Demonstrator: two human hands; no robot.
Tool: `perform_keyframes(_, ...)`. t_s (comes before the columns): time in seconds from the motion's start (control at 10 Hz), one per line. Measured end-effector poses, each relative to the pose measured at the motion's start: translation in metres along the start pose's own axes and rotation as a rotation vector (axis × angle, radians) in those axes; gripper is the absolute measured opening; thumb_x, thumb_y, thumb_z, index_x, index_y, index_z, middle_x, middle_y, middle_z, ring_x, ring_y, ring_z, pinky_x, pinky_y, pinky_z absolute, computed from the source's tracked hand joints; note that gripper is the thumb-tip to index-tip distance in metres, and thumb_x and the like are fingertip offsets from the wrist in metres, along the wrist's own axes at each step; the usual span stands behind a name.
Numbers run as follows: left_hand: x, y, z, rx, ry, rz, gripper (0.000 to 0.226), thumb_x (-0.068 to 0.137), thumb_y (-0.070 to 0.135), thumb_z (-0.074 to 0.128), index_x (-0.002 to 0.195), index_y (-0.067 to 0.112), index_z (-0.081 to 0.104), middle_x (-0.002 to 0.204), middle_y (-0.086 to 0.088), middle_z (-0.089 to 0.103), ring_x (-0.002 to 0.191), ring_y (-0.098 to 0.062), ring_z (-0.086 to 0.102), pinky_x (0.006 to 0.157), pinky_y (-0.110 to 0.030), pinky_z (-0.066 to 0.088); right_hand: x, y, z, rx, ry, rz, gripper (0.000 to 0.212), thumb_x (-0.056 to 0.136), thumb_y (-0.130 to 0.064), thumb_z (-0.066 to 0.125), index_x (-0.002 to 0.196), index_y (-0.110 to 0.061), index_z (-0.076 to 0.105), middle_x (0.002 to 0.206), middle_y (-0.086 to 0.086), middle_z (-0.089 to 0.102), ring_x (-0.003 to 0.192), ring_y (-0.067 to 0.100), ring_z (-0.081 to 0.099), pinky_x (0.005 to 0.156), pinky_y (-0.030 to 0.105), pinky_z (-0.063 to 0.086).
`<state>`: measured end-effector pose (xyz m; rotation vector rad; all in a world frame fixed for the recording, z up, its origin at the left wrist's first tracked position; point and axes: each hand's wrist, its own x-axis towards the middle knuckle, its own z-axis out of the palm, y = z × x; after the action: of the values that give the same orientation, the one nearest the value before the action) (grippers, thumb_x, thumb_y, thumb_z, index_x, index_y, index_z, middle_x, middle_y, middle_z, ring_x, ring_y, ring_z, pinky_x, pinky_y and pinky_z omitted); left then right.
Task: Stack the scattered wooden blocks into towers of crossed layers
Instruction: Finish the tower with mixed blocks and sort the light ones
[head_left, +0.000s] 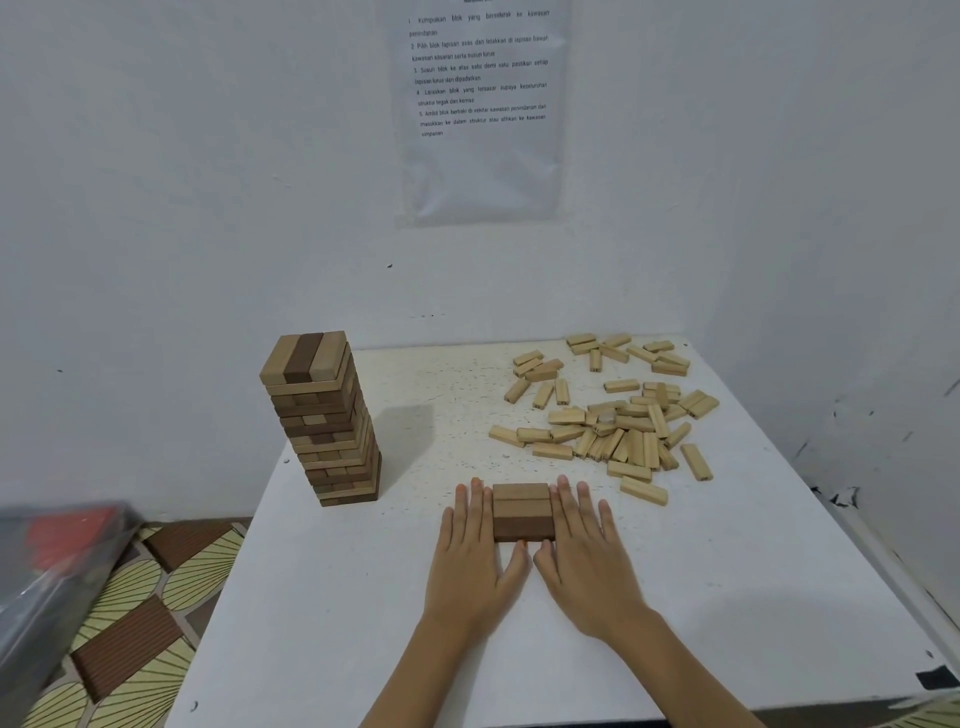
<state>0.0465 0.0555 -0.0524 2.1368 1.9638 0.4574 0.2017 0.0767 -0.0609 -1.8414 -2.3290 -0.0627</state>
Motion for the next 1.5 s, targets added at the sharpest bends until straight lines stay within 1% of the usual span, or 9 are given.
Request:
perform_keyframes(0.6,-0.002,0.001,0.001,-0.023,0.052,-0.037,0.084,0.081,0.06,0.003,0.149,0.017,-0.019,0.154,0.004,-0.028,0.145,-0.012,-0.024,0.11,-0.019,-0.027,-0.003,0.001,0.0,0.123,-0.091,-0.006,0.069,0.101,-0.04,0.005,0.141,0.0,0.043,0.147,0.014,0.044,0.136,0.03,0.042,0.112,0.039,0.01)
perform_keyframes(0.7,-0.005,-0.001,-0.004,-0.13,0.074,-0.028,0.083,0.09,0.054,0.028,0.151,0.024,-0.019,0.153,0.008,-0.033,0.142,-0.006,-0.029,0.112,-0.019,-0.021,-0.001,0.005,-0.003,0.225,-0.04,-0.04,0.072,0.092,-0.046,0.014,0.152,-0.008,0.014,0.16,0.003,0.014,0.148,0.02,0.011,0.117,0.032,-0.005)
perform_keyframes(0.8,-0.007,-0.002,-0.013,-0.339,0.097,0.027,0.077,0.087,0.051,0.046,0.149,0.042,0.002,0.157,0.02,-0.019,0.143,0.004,-0.02,0.116,-0.023,-0.006,0.0,0.01,-0.007,0.464,-0.065,-0.054,0.071,0.093,-0.043,0.03,0.154,-0.024,0.0,0.158,-0.014,-0.008,0.146,0.003,-0.013,0.119,0.027,-0.012)
perform_keyframes(0.9,-0.003,-0.011,-0.024,-0.551,0.107,0.073,0.054,0.082,0.054,0.052,0.131,0.046,0.034,0.158,0.025,0.003,0.145,0.005,-0.001,0.115,-0.028,0.009,0.0,0.014,-0.013,0.655,0.011,-0.043,0.061,0.092,-0.029,0.054,0.144,-0.041,0.024,0.158,-0.021,0.01,0.147,0.0,0.003,0.12,0.028,-0.001)
perform_keyframes(1.0,0.004,-0.021,-0.032,-0.559,0.044,0.144,0.042,0.084,0.046,0.062,0.122,0.041,0.045,0.155,0.03,0.01,0.144,0.006,0.003,0.114,-0.028,0.014,0.004,0.019,-0.018,0.584,0.024,-0.123,0.046,0.088,-0.038,0.057,0.13,-0.043,0.038,0.156,-0.025,0.013,0.145,-0.001,0.005,0.112,0.026,0.005)
perform_keyframes(1.1,0.012,-0.025,-0.038,-0.468,-0.037,0.206,0.04,0.083,0.045,0.066,0.119,0.039,0.048,0.154,0.031,0.013,0.144,0.009,0.0,0.116,-0.027,0.013,0.013,0.023,-0.027,0.527,-0.008,-0.167,0.038,0.086,-0.047,0.058,0.122,-0.041,0.046,0.154,-0.028,0.013,0.143,-0.003,0.001,0.106,0.027,0.006)
perform_keyframes(1.3,0.028,-0.035,-0.042,-0.395,-0.095,0.248,0.035,0.081,0.044,0.067,0.112,0.037,0.052,0.152,0.023,0.031,0.144,0.008,0.005,0.117,-0.027,0.015,0.029,0.03,-0.032,0.349,-0.079,-0.299,0.062,0.081,-0.063,0.043,0.135,-0.032,0.044,0.15,-0.022,0.03,0.145,0.003,0.008,0.109,0.029,0.006)
perform_keyframes(1.4,0.033,-0.038,-0.042,-0.417,-0.097,0.261,0.031,0.08,0.043,0.069,0.104,0.036,0.051,0.137,0.021,0.048,0.139,0.009,0.021,0.112,-0.027,0.027,0.031,0.031,-0.03,0.389,-0.064,-0.294,0.05,0.083,-0.056,0.051,0.126,-0.031,0.05,0.146,-0.019,0.039,0.143,0.005,0.019,0.107,0.027,0.008)
perform_keyframes(1.5,0.039,-0.04,-0.042,-0.437,-0.076,0.33,0.032,0.078,0.041,0.074,0.101,0.027,0.055,0.121,0.012,0.058,0.124,0.005,0.043,0.1,-0.021,0.037,0.03,0.031,-0.027,0.411,-0.057,-0.292,0.056,0.084,-0.054,0.054,0.133,-0.03,0.048,0.145,-0.019,0.04,0.14,0.002,0.022,0.105,0.023,0.008)
